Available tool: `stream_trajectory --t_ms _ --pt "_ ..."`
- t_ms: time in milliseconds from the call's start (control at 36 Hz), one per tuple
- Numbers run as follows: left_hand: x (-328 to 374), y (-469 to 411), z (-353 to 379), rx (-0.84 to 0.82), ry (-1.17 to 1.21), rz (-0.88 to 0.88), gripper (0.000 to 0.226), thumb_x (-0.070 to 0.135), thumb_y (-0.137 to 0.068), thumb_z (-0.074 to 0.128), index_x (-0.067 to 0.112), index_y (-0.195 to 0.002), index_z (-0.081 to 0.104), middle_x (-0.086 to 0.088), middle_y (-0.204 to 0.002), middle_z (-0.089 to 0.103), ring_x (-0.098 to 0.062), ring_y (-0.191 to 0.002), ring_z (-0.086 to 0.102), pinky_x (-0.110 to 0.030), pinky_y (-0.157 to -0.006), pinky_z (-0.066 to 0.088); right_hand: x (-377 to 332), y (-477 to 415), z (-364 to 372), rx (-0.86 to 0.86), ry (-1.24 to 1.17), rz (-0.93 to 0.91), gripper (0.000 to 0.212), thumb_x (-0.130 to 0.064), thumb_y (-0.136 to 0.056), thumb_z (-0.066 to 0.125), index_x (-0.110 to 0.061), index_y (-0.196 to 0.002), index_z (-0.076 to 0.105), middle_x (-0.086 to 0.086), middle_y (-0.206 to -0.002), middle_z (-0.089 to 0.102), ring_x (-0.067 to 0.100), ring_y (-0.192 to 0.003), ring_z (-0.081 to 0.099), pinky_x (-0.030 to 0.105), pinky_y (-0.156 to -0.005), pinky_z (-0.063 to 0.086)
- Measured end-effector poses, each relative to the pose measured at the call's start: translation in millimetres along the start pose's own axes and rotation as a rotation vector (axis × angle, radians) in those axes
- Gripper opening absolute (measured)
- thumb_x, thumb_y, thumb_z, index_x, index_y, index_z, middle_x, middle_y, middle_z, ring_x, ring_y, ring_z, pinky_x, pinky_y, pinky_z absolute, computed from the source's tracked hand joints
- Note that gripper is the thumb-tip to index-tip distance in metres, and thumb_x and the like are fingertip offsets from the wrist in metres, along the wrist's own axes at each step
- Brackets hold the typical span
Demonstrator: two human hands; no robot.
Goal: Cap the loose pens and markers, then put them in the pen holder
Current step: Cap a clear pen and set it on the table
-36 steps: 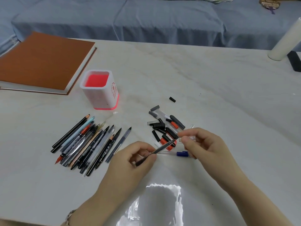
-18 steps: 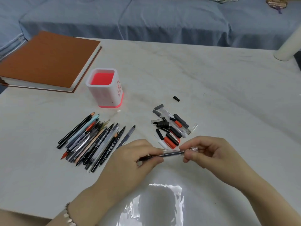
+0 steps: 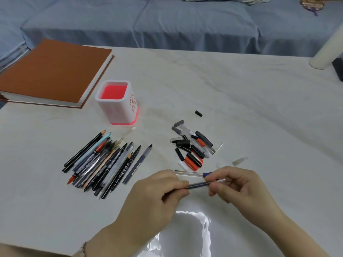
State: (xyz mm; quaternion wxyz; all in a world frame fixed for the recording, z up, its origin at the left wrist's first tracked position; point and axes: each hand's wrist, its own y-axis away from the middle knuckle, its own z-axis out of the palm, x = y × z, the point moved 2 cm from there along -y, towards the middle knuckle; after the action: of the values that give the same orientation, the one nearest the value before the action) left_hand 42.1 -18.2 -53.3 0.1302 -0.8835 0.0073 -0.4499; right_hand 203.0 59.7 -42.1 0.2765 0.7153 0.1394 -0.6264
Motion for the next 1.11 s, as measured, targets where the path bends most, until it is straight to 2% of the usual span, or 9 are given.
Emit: stream_trajectory --t_ms 111,250,389,556,611,667,778,944,1111 --pt "-7 1 7 -0.056 -0.235 0.087 0.018 0.029 -0.081 0.057 0.019 -0.085 0.071 0.012 -0.073 0.062 -0.003 -0.057 0.051 -0.007 -0.051 0.038 17 -1 0 0.029 -0.032 0.093 0.027 0.01 -0.079 0.06 -0.013 -0.07 0.069 0.004 -0.049 0.063 0.004 -0.039 0.044 0.012 -0.044 0.037" --pt "-19 -6 11 -0.069 -0.127 -0.061 0.018 0.039 -0.077 0.055 0.029 -0.088 0.066 0.014 -0.083 0.063 0.001 -0.07 0.058 -0.01 -0.061 0.044 18 -7 -10 -0.031 0.099 0.088 0.02 0.002 -0.08 0.063 -0.017 -0.077 0.07 -0.001 -0.058 0.069 0.003 -0.051 0.055 0.011 -0.053 0.042" --pt "-21 -9 16 -0.146 -0.057 -0.175 0.022 0.039 -0.077 0.056 0.039 -0.099 0.057 0.037 -0.083 0.058 0.012 -0.076 0.055 -0.002 -0.065 0.036 24 -15 -18 -0.023 0.192 0.081 0.015 -0.008 -0.081 0.065 -0.022 -0.076 0.07 -0.003 -0.06 0.07 0.009 -0.064 0.061 0.019 -0.069 0.044" --pt "-43 -7 -11 0.005 0.03 -0.415 0.017 0.023 -0.085 0.059 0.029 -0.07 0.067 0.007 -0.074 0.065 -0.008 -0.058 0.052 -0.014 -0.055 0.037 22 -20 -45 0.077 0.135 0.041 0.022 0.004 -0.081 0.061 -0.015 -0.073 0.069 0.0 -0.052 0.064 0.003 -0.054 0.057 0.008 -0.06 0.043" --pt "-54 -6 -28 0.063 0.028 -0.466 0.031 0.011 -0.085 0.061 0.029 -0.06 0.066 0.01 -0.07 0.067 -0.008 -0.057 0.054 -0.011 -0.057 0.038 26 -19 -59 0.119 0.232 0.026 0.022 0.002 -0.081 0.061 -0.017 -0.073 0.069 0.001 -0.055 0.064 0.009 -0.057 0.059 0.011 -0.061 0.045" --pt "-55 -6 -33 0.078 0.062 -0.504 0.028 0.009 -0.083 0.062 0.032 -0.068 0.066 0.013 -0.067 0.068 0.0 -0.049 0.052 -0.011 -0.055 0.042 36 -20 -69 0.155 0.411 0.024 0.02 -0.004 -0.082 0.063 -0.021 -0.074 0.068 -0.001 -0.06 0.061 0.021 -0.064 0.06 0.015 -0.06 0.043" --pt "-48 -8 -18 0.033 0.103 -0.519 0.022 0.012 -0.081 0.065 0.033 -0.074 0.066 -0.005 -0.067 0.068 -0.003 -0.046 0.051 -0.017 -0.054 0.047 44 -27 -68 0.186 0.633 -0.051 0.026 -0.009 -0.083 0.062 -0.032 -0.072 0.06 -0.008 -0.063 0.054 0.004 -0.065 0.049 0.007 -0.06 0.036" --pt "-41 -8 -4 0.036 0.03 -0.484 0.021 0.02 -0.083 0.063 0.04 -0.076 0.062 0.029 -0.069 0.063 0.004 -0.059 0.056 -0.011 -0.058 0.044 48 -51 -57 0.137 0.888 -0.1 0.019 -0.011 -0.088 0.054 -0.019 -0.099 0.067 -0.003 -0.097 0.052 0.012 -0.098 0.042 0.012 -0.078 0.025" --pt "-42 -5 -16 0.107 -0.003 -0.521 0.024 0.019 -0.083 0.063 0.042 -0.076 0.059 0.014 -0.072 0.065 0.003 -0.061 0.058 -0.01 -0.056 0.043 34 -77 -36 0.071 0.94 -0.158 0.016 -0.021 -0.087 0.058 -0.019 -0.1 0.066 -0.001 -0.096 0.056 0.012 -0.091 0.043 0.018 -0.078 0.03"
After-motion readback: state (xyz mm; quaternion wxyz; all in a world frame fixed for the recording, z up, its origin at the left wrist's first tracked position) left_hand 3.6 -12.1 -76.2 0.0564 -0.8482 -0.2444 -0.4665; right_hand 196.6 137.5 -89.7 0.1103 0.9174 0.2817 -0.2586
